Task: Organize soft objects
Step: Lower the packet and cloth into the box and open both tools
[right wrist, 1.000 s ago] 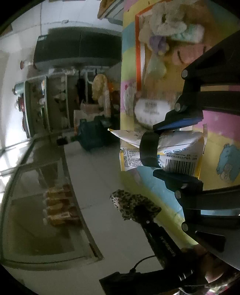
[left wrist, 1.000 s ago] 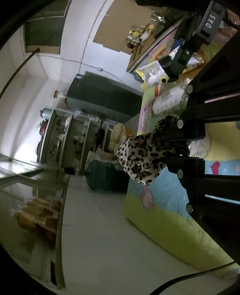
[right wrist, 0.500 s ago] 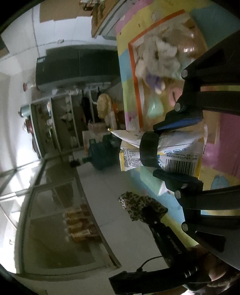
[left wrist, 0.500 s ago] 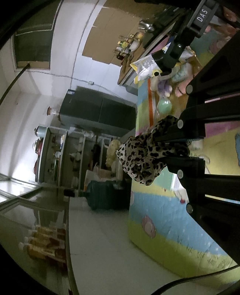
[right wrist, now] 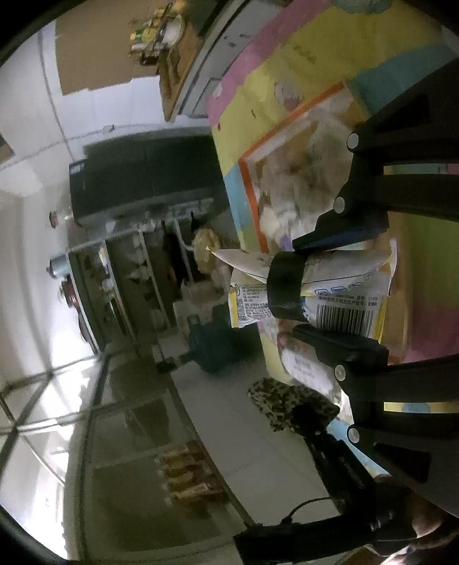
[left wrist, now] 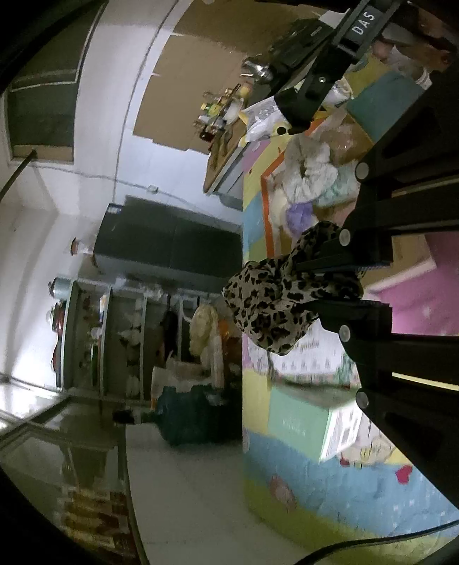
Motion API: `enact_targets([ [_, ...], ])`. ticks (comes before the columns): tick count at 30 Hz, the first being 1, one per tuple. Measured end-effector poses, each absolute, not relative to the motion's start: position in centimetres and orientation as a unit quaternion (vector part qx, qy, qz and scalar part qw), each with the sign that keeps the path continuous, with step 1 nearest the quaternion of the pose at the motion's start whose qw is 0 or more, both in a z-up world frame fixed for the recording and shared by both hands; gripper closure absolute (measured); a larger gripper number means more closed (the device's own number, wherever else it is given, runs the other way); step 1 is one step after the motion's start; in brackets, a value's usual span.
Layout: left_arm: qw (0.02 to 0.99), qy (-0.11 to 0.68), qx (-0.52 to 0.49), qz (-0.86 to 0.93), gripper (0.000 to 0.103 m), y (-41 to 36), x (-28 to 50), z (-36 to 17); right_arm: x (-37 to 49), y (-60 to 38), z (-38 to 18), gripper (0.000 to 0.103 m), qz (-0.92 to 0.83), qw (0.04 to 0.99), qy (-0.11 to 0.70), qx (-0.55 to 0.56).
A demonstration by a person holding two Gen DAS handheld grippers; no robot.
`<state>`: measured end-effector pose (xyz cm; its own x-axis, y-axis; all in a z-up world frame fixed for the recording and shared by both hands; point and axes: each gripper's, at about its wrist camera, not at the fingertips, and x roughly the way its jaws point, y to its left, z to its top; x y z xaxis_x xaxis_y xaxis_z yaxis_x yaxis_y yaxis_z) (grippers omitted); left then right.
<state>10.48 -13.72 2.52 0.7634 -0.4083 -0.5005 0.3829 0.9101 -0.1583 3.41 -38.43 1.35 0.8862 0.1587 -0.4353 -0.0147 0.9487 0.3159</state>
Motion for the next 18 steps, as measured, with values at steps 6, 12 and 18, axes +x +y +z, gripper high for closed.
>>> enact_targets([
  [6,0.93,0.285,-0.017,-0.232,0.091,-17.0,11.2,1.9,3.0,-41.6,0.5,0.06,0.025,0.956,0.237,0.169],
  [12,0.919,0.304,-0.014,-0.252,0.091,-19.9,11.7,0.9,3.4,-43.5,-0.2,0.06,0.008,0.954,0.242,0.178],
  [18,0.909,0.324,-0.012,-0.262,0.091,-22.0,12.8,-0.3,3.8,-45.3,-1.2,0.06,-0.009,0.95,0.249,0.187],
])
